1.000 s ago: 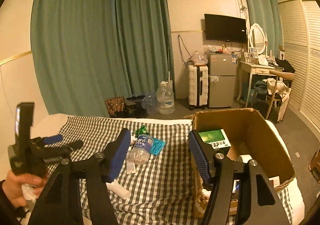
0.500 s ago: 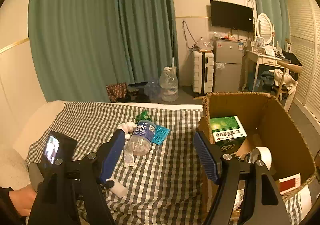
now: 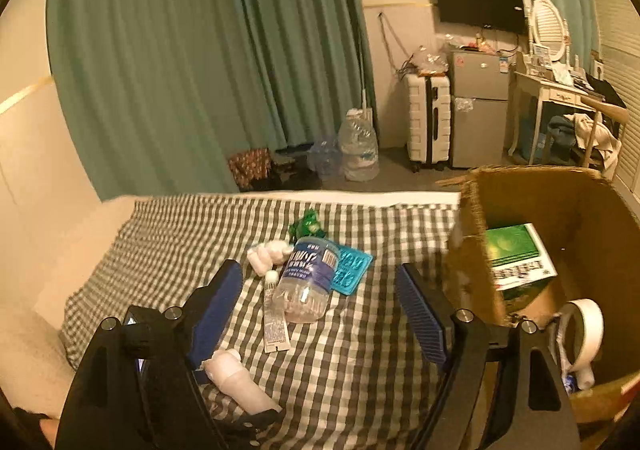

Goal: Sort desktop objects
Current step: 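Grasp the white cylindrical container with left tool while right tool grasps the water bottle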

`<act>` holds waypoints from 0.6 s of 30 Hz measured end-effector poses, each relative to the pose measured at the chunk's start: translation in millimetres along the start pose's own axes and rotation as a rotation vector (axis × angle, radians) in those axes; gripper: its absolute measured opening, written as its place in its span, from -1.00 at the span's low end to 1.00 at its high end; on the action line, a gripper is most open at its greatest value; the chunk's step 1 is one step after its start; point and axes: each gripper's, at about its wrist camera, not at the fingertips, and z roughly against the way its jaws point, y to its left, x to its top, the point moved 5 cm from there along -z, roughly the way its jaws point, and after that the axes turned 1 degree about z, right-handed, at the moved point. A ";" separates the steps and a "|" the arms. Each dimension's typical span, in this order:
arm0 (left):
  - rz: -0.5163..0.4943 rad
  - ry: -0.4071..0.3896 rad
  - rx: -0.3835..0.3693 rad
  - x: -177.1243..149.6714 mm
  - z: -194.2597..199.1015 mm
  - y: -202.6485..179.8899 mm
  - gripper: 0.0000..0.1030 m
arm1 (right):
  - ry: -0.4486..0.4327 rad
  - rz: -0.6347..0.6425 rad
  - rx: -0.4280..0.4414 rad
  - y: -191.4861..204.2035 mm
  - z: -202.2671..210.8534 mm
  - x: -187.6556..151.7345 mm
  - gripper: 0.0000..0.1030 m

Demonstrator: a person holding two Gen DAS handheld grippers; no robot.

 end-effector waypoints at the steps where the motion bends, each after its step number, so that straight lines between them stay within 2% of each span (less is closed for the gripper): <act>1: 0.010 0.004 -0.005 -0.1 -2.6 1.1 0.92 | 0.011 0.018 -0.004 3.6 -7.5 -2.0 0.53; 5: 0.074 -0.036 -0.065 4.8 4.1 9.9 0.85 | 0.047 0.026 -0.012 7.2 -37.5 -3.7 0.53; 6: 0.104 -0.040 -0.070 5.7 7.0 15.1 0.12 | 0.055 0.020 -0.013 5.4 -43.9 -1.8 0.53; 7: 0.124 -0.044 -0.039 6.7 9.3 20.7 -0.25 | 0.068 0.016 -0.015 5.0 -53.6 -0.8 0.53; 8: 0.144 -0.054 -0.026 8.5 12.2 26.2 -0.27 | 0.078 0.015 -0.016 5.5 -61.8 0.3 0.52; 10: 0.175 -0.064 -0.058 10.9 15.4 32.6 -0.28 | 0.103 0.006 -0.020 5.0 -81.3 -0.2 0.53; 14: 0.179 -0.105 -0.030 16.4 25.7 40.9 -0.29 | 0.154 -0.014 -0.015 8.8 -111.7 -6.1 0.53; 18: 0.170 -0.185 0.015 28.6 43.3 50.5 -0.31 | 0.187 0.010 -0.016 18.8 -137.1 -15.8 0.53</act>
